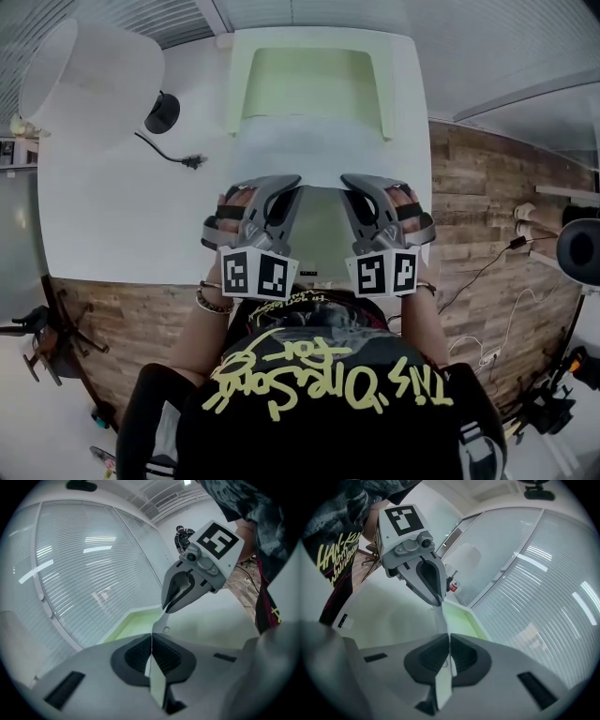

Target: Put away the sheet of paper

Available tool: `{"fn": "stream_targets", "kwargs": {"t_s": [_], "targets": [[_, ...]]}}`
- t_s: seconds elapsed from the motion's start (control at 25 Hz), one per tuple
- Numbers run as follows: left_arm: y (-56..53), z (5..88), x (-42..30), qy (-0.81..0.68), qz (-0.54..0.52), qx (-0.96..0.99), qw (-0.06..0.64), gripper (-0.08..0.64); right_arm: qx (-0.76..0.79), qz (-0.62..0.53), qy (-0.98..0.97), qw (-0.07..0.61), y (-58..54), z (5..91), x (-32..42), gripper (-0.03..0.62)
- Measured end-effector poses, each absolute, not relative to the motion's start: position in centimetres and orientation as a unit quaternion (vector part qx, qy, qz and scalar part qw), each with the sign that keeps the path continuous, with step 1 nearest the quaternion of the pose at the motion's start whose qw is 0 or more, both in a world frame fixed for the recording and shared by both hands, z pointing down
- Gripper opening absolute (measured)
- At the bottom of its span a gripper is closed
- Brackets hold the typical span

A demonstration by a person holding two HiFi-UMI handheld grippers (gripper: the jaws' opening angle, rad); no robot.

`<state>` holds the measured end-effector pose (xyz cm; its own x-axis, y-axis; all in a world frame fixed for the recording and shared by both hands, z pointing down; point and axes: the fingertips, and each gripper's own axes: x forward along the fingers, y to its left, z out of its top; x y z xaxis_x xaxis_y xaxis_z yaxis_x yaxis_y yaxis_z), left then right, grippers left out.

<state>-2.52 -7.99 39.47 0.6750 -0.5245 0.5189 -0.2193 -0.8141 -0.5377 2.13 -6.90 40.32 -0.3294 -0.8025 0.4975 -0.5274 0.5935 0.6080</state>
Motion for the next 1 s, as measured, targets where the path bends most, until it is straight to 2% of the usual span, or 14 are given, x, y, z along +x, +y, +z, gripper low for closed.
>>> {"fn": "stream_targets", "kwargs": {"t_s": [1.0], "targets": [[-10.8,40.4,-2.6,0.181,-0.343,-0.894,0.225,0.008,0.439,-0.151,-0.779,0.421,-9.7,41.0,2.2,0.009]]}}
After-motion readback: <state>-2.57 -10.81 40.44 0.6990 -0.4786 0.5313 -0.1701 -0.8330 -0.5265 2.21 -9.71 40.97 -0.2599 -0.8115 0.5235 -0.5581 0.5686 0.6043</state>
